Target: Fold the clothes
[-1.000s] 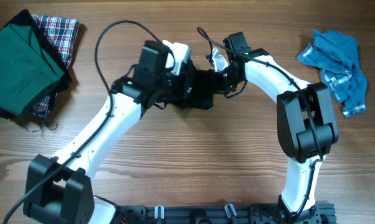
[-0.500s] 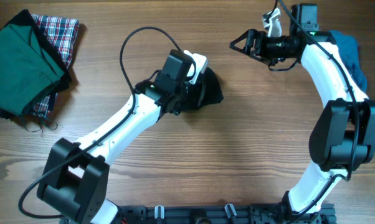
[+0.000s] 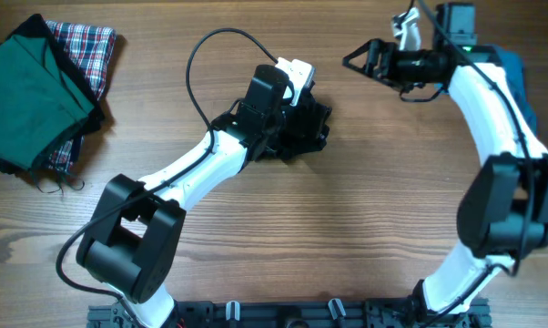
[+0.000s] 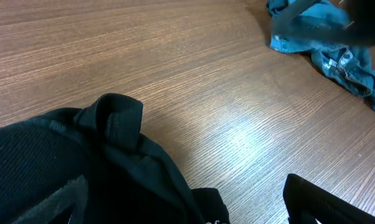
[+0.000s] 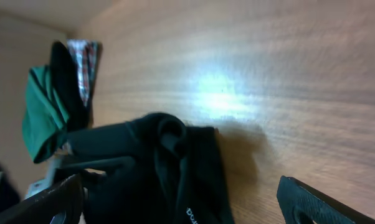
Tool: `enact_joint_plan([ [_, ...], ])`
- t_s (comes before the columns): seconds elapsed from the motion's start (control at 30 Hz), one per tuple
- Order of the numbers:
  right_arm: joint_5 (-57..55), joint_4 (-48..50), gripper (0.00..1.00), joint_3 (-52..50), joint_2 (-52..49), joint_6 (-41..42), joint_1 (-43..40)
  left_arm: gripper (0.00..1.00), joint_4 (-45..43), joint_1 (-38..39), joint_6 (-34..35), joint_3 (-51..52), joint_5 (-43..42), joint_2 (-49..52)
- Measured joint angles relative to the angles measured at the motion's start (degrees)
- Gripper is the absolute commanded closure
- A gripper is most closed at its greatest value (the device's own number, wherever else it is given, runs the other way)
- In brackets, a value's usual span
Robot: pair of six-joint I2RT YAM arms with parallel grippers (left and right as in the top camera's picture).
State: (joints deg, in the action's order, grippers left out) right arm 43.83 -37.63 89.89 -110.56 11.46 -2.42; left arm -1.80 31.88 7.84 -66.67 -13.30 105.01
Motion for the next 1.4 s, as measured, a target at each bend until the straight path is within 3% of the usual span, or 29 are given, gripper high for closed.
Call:
enact_joint_plan([
  [0.27,0.1,-2.4,0.00,0.4,8.4,-2.1,1.8,0.00,4.8,-7.2,5.8,0.0,-2.0,-5.4],
  [0.43,0.1,-4.0,0.07,0.4,8.5,-2.7,7.1,0.00,10.7,-17.8,6.5,-0.3,-2.6,-19.0],
  [0.47,0.1,-4.3,0.13,0.4,8.5,-2.7,8.5,0.00,12.3,-19.3,6.5,-0.4,-2.6,-20.2],
  [0.53,-0.1,-5.2,0.39,0.4,8.5,-2.9,11.5,0.00,16.0,-21.8,6.5,-0.6,-2.6,-20.6],
  [0.57,-0.7,-5.7,0.74,0.4,8.5,-3.5,13.8,0.00,18.0,-22.8,6.5,-0.6,-2.6,-20.3],
  [0.6,-1.7,-6.1,0.93,0.4,8.5,-3.9,16.3,0.00,20.2,-24.0,6.5,-0.6,-2.6,-20.0],
  [0.63,-3.1,-6.2,0.96,0.4,8.5,-4.2,18.4,0.00,21.5,-25.1,6.5,-0.6,-2.6,-19.5],
  [0.87,-20.2,-10.5,0.93,0.4,8.5,-4.2,28.4,0.00,25.9,-33.9,9.3,-0.6,-2.9,-18.7],
  [0.9,-23.1,-11.5,0.82,0.4,8.5,-4.3,29.1,0.00,26.4,-35.3,9.7,-0.6,-2.9,-18.7],
  [0.93,-26.2,-12.2,0.56,0.4,8.5,-4.3,29.8,0.00,27.3,-36.9,10.2,-0.6,-2.8,-18.7],
  [0.97,-28.5,-12.7,0.45,0.4,8.5,-4.6,30.4,0.00,27.8,-37.8,10.6,-0.6,-2.8,-18.7],
  [1.07,-33.3,-14.2,0.28,0.4,8.3,-5.5,32.0,0.00,29.2,-38.3,10.8,-0.6,-2.9,-18.7],
  [1.4,-39.3,-16.0,0.31,-0.3,7.0,-9.2,35.4,0.00,31.1,-38.3,10.2,-0.6,-1.0,-18.7],
])
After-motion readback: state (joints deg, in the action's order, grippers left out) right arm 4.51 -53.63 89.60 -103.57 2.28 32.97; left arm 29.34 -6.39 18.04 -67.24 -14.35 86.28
